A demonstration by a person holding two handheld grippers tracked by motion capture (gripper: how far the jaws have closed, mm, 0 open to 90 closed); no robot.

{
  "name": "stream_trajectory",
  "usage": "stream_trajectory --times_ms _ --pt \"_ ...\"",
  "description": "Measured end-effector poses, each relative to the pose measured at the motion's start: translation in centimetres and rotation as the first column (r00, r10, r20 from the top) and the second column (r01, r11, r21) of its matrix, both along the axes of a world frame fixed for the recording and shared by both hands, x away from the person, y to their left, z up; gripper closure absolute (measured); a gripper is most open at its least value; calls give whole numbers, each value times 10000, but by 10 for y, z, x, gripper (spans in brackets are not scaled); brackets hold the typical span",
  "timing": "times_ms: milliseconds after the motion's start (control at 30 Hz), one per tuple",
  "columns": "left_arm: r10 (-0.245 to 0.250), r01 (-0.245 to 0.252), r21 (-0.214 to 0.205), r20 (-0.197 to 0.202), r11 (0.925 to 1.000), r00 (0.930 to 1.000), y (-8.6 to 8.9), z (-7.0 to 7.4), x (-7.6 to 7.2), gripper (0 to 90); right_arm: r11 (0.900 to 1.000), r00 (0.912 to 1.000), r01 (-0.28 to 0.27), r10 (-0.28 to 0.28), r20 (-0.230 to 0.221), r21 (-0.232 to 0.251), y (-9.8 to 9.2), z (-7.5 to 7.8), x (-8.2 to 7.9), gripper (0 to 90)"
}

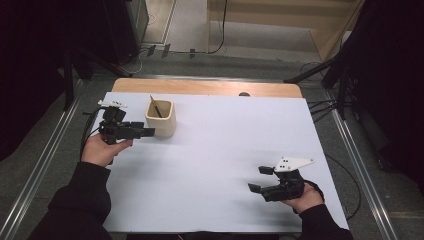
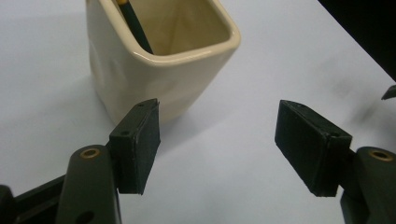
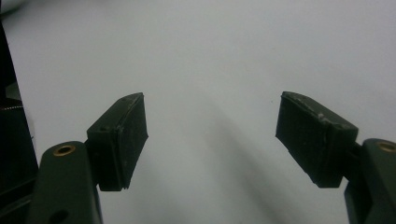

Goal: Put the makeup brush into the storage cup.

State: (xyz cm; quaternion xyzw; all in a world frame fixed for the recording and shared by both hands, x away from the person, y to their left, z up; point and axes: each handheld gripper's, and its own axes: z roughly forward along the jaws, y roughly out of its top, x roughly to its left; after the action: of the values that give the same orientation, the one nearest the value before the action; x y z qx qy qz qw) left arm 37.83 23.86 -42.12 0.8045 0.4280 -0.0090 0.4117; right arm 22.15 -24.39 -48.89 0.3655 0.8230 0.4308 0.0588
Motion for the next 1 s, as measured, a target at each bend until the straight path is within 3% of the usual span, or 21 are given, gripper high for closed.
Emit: stream_trajectory --times_ms 200,633,1000 --pt "-250 250 82 37 9997 9997 -3 -2 -9 312 9998 10000 -1 1 -35 189 0 1 0 260" --pt "-530 525 199 232 9984 9983 -7 -11 -24 311 9999 10000 -13 14 -46 172 0 0 0 260" --pt "-897 892 236 176 9957 9958 -13 -18 -40 311 9999 10000 -70 71 -37 155 1 1 0 260"
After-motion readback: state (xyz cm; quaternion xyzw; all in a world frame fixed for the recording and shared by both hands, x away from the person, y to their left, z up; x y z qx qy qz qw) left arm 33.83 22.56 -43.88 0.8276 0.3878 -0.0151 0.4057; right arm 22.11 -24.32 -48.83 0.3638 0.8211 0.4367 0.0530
